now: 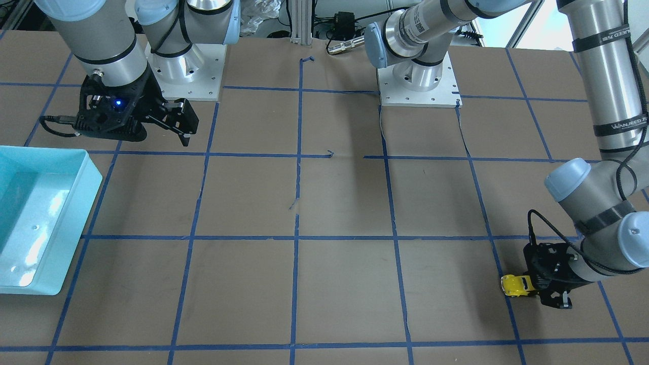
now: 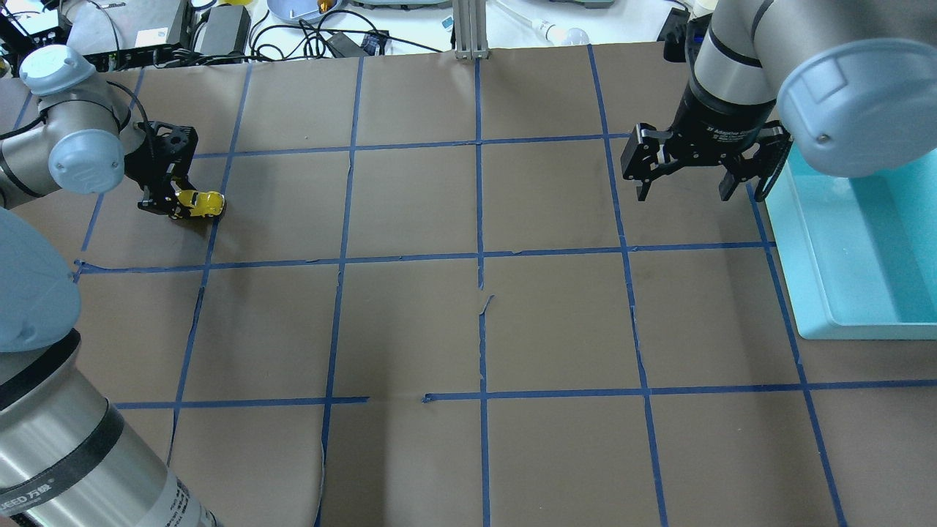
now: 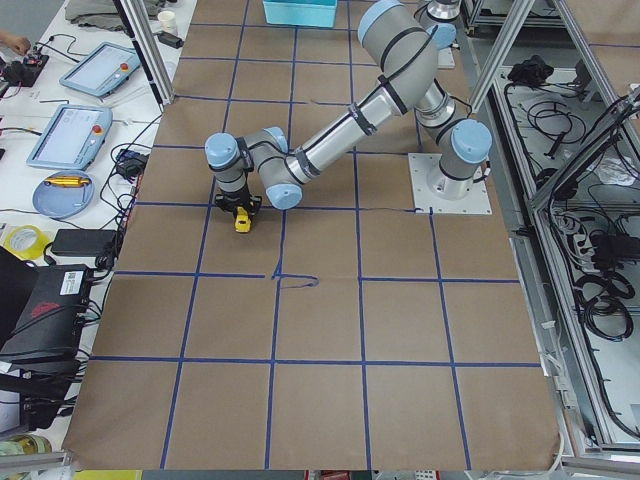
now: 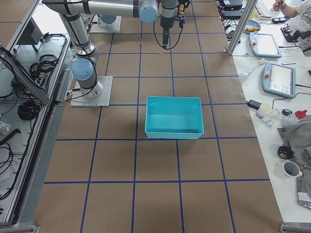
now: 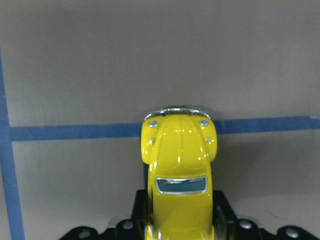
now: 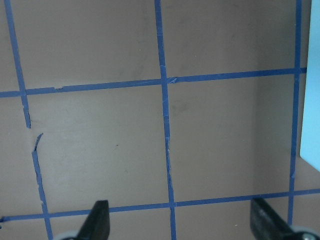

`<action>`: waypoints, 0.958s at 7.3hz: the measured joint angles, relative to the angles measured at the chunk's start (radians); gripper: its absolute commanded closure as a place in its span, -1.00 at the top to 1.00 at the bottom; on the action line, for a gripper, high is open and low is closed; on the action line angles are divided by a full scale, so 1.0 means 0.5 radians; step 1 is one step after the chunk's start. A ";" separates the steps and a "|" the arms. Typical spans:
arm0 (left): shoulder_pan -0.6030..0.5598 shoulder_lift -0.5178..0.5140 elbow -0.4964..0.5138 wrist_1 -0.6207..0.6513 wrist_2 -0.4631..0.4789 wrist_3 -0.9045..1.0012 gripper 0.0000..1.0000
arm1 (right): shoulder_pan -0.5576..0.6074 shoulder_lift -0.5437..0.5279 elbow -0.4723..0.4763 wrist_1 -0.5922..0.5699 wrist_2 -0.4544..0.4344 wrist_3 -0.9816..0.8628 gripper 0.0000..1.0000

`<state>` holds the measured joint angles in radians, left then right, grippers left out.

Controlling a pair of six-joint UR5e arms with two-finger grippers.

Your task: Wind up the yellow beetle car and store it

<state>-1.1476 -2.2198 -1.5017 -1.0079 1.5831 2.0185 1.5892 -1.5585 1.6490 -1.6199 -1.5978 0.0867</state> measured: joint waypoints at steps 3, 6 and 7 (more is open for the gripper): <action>0.006 0.000 0.000 0.000 0.000 0.013 0.17 | 0.000 0.000 0.000 0.000 0.009 -0.001 1.00; 0.006 0.000 0.003 -0.002 0.007 0.013 1.00 | -0.001 0.000 0.000 0.000 -0.004 -0.001 1.00; 0.005 0.003 0.003 -0.002 0.008 0.012 1.00 | -0.001 0.000 0.000 0.000 -0.004 0.000 1.00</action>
